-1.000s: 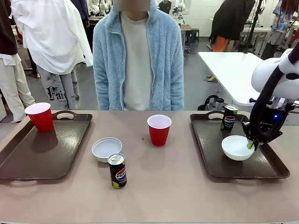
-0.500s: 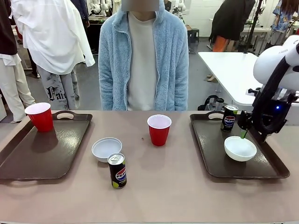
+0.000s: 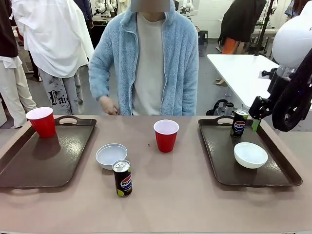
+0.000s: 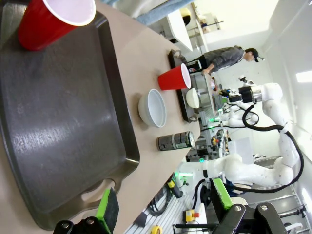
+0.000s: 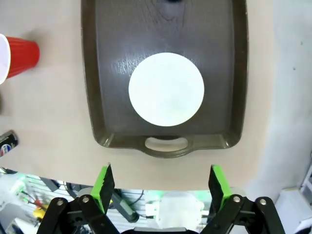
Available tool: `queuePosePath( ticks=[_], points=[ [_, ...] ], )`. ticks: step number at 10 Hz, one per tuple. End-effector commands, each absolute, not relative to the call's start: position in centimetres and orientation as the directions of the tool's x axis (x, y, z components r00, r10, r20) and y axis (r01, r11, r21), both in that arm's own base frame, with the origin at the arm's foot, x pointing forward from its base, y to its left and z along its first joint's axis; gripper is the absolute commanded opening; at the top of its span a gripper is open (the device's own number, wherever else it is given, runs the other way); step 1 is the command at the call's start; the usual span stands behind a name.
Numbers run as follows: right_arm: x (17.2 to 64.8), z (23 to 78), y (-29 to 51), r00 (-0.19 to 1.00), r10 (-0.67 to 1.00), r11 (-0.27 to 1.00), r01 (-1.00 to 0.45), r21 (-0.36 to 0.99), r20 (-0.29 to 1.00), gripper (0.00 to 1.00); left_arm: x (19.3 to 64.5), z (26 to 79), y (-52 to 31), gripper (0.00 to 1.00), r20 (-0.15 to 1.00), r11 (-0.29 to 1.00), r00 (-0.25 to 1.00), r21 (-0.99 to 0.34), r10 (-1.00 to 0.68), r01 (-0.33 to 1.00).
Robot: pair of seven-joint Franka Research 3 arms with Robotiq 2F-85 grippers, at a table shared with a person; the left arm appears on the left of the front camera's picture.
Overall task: Prepare tableware on both trays.
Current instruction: Pick up a Picnic Bowl from the table and place it on a Handle tray.
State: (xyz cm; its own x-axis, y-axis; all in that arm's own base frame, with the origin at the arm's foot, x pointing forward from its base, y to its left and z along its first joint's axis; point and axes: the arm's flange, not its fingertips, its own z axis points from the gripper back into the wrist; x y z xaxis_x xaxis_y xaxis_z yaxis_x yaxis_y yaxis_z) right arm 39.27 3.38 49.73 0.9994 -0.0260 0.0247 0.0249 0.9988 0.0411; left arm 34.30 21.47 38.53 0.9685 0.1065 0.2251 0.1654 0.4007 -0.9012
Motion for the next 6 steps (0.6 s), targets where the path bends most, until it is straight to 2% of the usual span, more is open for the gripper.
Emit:
queuePosePath(
  ticks=[1, 2, 6],
  points=[
    [41.4, 49.2, 3.2, 0.989, -0.136, 0.990, 0.138, -0.023, 0.064, 1.00, 34.3, 38.9, 21.6, 1.00, 0.227, 0.385, 0.966, -0.908, 0.119, 0.166],
    [39.3, 49.7, 3.4, 0.999, -0.026, 0.999, 0.025, 0.041, 0.025, 1.00, 34.3, 38.9, 21.6, 1.00, 0.227, 0.385, 0.966, -0.908, 0.119, 0.166],
    [39.3, 49.7, 3.4, 0.999, -0.026, 0.999, 0.025, 0.041, 0.025, 1.00, 34.3, 38.9, 21.6, 1.00, 0.227, 0.385, 0.966, -0.908, 0.119, 0.166]
  ],
)
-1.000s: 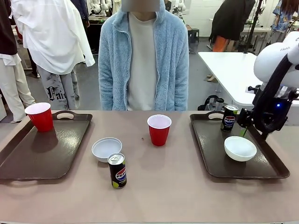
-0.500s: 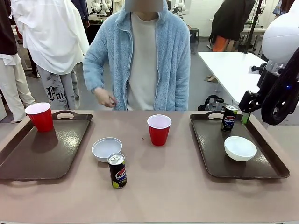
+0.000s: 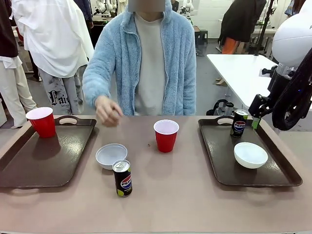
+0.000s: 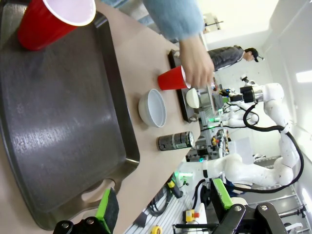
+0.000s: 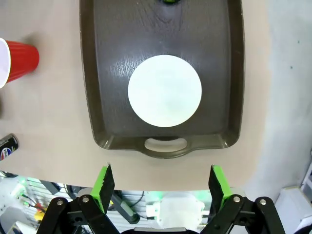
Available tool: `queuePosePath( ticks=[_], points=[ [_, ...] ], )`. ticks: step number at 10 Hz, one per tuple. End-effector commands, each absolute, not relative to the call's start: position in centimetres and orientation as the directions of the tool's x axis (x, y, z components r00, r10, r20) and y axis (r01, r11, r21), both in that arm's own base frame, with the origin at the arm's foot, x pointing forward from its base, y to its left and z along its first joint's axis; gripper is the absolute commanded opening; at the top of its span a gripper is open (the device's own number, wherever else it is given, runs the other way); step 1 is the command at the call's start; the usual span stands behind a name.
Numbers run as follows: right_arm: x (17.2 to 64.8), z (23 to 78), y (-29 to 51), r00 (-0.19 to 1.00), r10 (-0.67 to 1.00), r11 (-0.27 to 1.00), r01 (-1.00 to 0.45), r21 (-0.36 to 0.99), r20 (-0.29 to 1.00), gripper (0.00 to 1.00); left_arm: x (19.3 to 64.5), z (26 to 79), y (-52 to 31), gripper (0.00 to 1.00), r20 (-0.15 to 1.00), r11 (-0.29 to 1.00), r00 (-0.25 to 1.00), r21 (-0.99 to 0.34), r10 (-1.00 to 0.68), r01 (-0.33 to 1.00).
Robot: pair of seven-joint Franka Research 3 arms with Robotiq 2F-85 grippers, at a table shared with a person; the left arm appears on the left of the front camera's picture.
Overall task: Prepare tableware on both trays.
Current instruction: Pick up a Picnic Bowl from the table and place it on a Handle tray.
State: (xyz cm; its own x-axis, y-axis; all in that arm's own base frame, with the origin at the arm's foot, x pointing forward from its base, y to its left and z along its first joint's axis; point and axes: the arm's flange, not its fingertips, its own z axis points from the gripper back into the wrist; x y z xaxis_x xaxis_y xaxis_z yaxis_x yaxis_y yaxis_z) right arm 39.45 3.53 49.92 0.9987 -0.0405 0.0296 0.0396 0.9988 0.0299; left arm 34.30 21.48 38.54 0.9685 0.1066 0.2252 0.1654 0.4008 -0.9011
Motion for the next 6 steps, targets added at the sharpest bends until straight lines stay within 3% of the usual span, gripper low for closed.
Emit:
queuePosePath(
  ticks=[1, 3, 4, 6],
  points=[
    [39.3, 49.7, 3.4, 0.999, -0.026, 0.999, 0.025, 0.041, 0.025, 1.00, 34.3, 38.9, 21.6, 1.00, 0.227, 0.385, 0.966, -0.908, 0.119, 0.166],
    [39.5, 49.9, 3.5, 0.999, -0.040, 0.999, 0.039, 0.030, 0.030, 1.00, 34.3, 38.5, 21.5, 1.00, 0.225, 0.401, 0.968, -0.901, 0.107, 0.165],
    [38.6, 51.6, 1.0, 0.999, -0.049, 0.974, 0.043, 0.224, 0.023, 1.00, 35.0, 40.5, 20.5, 1.00, 0.245, 0.476, 0.964, -0.863, 0.103, 0.168],
    [38.3, 53.3, -4.4, 0.999, -0.040, 0.875, 0.037, 0.483, -0.004, 1.00, 35.7, 43.9, 18.2, 1.00, 0.314, 0.626, 0.949, -0.744, 0.019, 0.234]
  ],
)
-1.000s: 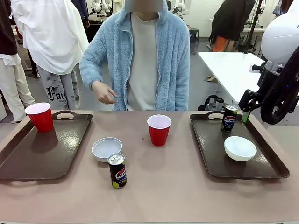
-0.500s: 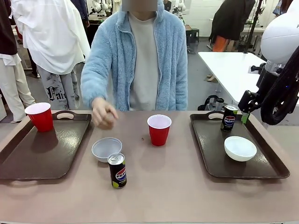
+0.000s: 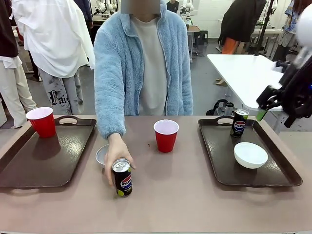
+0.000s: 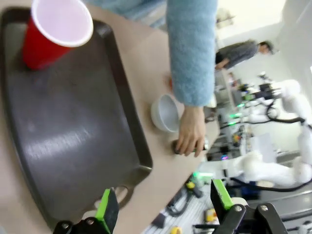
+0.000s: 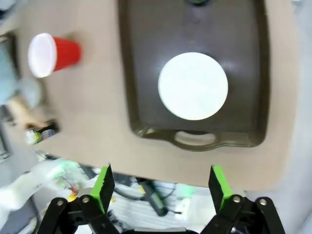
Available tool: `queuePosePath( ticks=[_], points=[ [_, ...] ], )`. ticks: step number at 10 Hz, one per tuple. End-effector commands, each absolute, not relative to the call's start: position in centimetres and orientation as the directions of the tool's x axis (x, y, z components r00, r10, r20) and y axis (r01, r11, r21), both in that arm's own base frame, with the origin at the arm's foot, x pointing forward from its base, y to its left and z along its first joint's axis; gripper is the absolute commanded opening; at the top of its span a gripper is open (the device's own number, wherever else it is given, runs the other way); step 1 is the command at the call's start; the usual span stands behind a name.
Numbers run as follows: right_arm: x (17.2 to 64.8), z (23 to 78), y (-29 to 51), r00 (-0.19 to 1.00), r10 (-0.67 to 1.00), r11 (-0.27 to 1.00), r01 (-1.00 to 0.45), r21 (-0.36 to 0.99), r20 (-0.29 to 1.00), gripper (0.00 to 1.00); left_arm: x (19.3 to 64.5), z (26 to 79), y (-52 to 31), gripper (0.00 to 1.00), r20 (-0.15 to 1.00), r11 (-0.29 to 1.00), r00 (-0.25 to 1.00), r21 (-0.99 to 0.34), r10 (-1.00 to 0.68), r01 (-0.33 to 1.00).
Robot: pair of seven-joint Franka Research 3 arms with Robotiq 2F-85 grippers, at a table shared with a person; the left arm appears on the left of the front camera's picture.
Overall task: Prepare tableware on both trays.
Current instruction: Pick up a Picnic Bowl from the table and place it on a Handle tray.
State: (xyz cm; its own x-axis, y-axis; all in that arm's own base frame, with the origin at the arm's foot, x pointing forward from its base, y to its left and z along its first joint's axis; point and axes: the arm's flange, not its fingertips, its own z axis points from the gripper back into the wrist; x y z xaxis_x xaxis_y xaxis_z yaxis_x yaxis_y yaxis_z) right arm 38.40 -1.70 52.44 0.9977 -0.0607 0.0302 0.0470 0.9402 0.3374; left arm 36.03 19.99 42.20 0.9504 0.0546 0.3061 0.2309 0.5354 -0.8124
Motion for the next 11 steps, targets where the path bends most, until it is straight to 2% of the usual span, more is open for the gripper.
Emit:
queuePosePath(
  ticks=[1, 5, 7, 9, 11],
  points=[
    [38.4, 53.4, -7.5, 0.999, -0.048, 0.815, 0.046, 0.577, -0.012, 1.00, 35.9, 45.2, 17.0, 1.00, 0.305, 0.669, 0.952, -0.706, -0.008, 0.232],
    [36.3, 53.9, -16.7, 0.998, 0.048, 0.533, -0.055, 0.844, 0.034, 1.00, 35.5, 47.0, 13.9, 1.00, 0.273, 0.794, 0.960, -0.568, -0.068, 0.218],
    [35.1, 53.4, -20.5, 0.993, 0.084, 0.383, -0.108, 0.917, 0.082, 1.00, 35.1, 47.9, 12.1, 1.00, 0.265, 0.860, 0.960, -0.465, -0.092, 0.211],
    [34.7, 52.3, -22.6, 0.991, 0.102, 0.318, -0.115, 0.941, 0.087, 1.00, 34.7, 49.4, 10.4, 1.00, 0.264, 0.917, 0.958, -0.344, -0.112, 0.202],
    [33.7, 51.1, -24.7, 0.995, 0.096, 0.338, -0.048, 0.940, 0.016, 1.00, 34.4, 50.5, 7.8, 1.00, 0.245, 0.934, 0.956, -0.273, -0.164, 0.230]
  ],
)
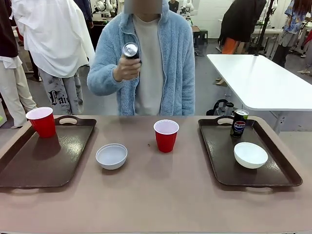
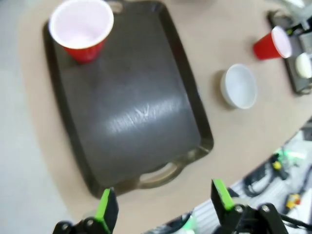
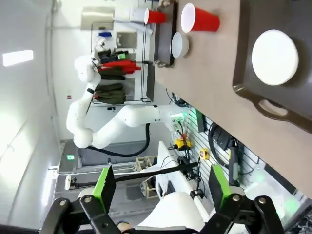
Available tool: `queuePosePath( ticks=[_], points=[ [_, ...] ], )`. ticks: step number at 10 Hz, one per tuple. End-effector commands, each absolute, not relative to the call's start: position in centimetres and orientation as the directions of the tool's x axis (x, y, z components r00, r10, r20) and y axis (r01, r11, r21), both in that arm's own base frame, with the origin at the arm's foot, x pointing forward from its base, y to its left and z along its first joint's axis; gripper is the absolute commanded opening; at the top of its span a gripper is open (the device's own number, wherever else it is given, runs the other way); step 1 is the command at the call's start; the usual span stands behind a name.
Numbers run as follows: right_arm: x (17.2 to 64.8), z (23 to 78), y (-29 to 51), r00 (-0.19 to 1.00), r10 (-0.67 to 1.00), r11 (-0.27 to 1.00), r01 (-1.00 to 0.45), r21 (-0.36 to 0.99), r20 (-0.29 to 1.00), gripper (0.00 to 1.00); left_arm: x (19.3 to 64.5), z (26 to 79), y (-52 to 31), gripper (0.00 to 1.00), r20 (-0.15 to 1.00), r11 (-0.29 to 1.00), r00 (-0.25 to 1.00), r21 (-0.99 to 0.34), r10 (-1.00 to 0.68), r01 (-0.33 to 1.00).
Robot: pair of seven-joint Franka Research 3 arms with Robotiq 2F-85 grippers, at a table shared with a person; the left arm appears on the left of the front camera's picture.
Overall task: Prepare tableware on both trays.
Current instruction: Pick up a Picnic Bowl from the table and place it on a Handle tray.
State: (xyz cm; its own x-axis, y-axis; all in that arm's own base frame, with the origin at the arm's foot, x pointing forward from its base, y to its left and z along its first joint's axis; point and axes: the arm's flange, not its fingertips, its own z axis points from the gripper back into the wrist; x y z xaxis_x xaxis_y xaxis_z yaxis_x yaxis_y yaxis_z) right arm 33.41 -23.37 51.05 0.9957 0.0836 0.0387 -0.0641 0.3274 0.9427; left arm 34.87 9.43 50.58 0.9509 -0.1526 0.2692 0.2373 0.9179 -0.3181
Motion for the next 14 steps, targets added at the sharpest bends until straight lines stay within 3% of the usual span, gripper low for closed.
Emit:
queuePosePath(
  ticks=[1, 7, 9, 11, 14],
  points=[
    [33.3, 50.0, -25.5, 0.998, 0.069, 0.342, -0.021, 0.939, -0.003, 1.00, 34.8, 51.0, 6.2, 1.00, 0.235, 0.935, 0.952, -0.247, -0.197, 0.255],
    [35.1, 41.6, -26.9, 0.993, -0.091, 0.346, 0.108, 0.932, -0.081, 1.00, 35.2, 53.2, -2.9, 1.00, 0.238, 0.921, 0.910, -0.115, -0.339, 0.373],
    [34.1, 43.9, -27.2, 0.995, -0.064, 0.345, 0.094, 0.934, -0.077, 1.00, 35.7, 52.6, -4.2, 1.00, 0.236, 0.922, 0.905, -0.074, -0.354, 0.380],
    [34.1, 43.9, -27.2, 0.995, -0.064, 0.345, 0.094, 0.934, -0.077, 1.00, 34.4, 51.7, -1.5, 1.00, 0.231, 0.916, 0.897, -0.050, -0.378, 0.398],
    [34.1, 43.9, -27.2, 0.995, -0.064, 0.345, 0.094, 0.934, -0.077, 1.00, 28.7, 49.0, 4.9, 1.00, 0.177, 0.881, 0.882, -0.111, -0.437, 0.459]
  ],
)
